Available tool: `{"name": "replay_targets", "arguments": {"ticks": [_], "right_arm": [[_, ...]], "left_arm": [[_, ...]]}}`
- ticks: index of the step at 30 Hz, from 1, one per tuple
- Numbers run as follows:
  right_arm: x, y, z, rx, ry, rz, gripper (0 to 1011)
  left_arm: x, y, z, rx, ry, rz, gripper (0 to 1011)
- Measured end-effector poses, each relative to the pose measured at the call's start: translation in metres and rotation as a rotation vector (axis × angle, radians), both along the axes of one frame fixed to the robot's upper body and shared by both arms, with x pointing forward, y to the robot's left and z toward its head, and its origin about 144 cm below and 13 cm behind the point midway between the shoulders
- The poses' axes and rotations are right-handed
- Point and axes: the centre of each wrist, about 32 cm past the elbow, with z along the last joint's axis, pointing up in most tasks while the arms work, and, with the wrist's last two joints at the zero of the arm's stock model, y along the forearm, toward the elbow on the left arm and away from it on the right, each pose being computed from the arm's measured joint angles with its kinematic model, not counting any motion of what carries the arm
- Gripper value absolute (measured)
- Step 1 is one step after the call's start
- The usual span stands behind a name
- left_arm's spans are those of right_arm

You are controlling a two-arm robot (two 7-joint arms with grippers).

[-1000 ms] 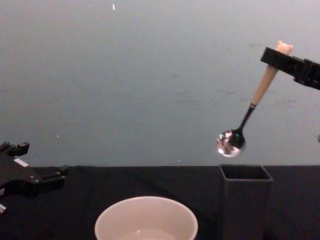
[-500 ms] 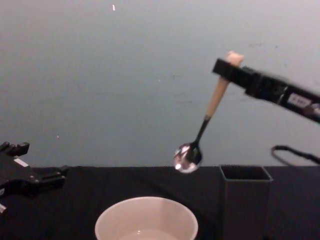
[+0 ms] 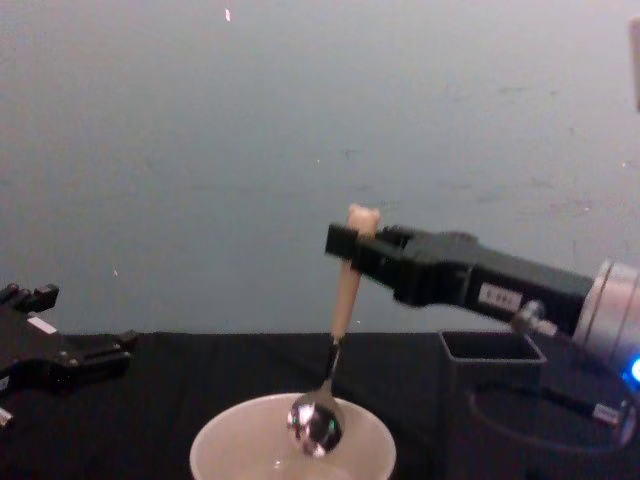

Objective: Pick up the stirring spoon with one hand, stir inside the cup, then place it back in its original position.

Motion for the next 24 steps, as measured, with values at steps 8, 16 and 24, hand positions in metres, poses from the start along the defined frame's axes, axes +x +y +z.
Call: {"name": "replay_targets", "arguments": {"ticks": [8, 16, 24], "right_arm": [[-0.001, 0.007, -0.01, -0.073, 0.014, 0.041, 213], [0.003, 0.022, -0.02, -0.107, 0.03, 0.074, 213], [0.014, 0.035, -0.025, -0.117, 0.036, 0.075, 213]], "left_arm": [[0.0, 0.0, 0.0, 0.0, 0.0, 0.0, 1001], [0.0, 0.0, 0.0, 0.0, 0.0, 0.0, 1001], [0.0, 0.0, 0.0, 0.0, 0.0, 0.0, 1001]]}}
